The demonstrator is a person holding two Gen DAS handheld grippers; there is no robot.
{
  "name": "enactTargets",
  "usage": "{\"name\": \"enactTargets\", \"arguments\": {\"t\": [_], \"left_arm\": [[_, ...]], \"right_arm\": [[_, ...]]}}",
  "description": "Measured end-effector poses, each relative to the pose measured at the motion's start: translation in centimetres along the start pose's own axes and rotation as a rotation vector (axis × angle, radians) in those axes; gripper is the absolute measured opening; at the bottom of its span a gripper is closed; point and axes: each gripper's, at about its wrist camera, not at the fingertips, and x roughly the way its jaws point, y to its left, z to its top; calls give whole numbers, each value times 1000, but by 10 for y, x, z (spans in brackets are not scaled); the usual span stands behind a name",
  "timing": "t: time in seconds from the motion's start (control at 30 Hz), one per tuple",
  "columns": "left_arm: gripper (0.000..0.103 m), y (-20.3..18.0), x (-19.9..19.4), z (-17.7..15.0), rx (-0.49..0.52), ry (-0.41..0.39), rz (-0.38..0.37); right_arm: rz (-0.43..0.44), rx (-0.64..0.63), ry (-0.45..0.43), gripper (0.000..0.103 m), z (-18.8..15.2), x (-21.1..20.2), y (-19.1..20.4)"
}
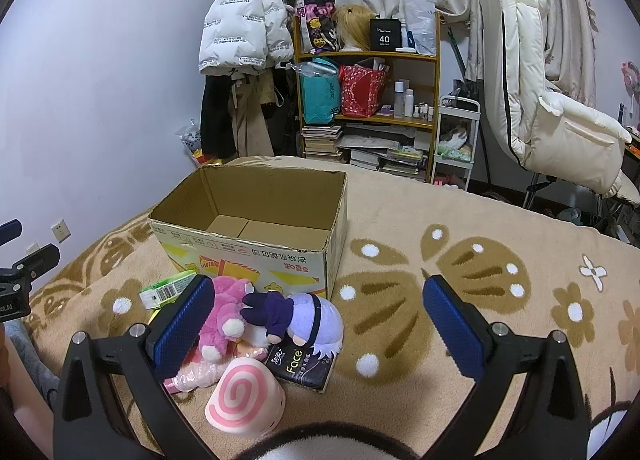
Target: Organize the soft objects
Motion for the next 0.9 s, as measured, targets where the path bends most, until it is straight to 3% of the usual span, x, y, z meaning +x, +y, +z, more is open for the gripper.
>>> {"name": "enactTargets", "arguments": {"t": [0.9], "left_arm": [[103,-2,2,-2,0,-8,2]], "right_arm": [[-5,6,0,103,5,-4,-2]]}}
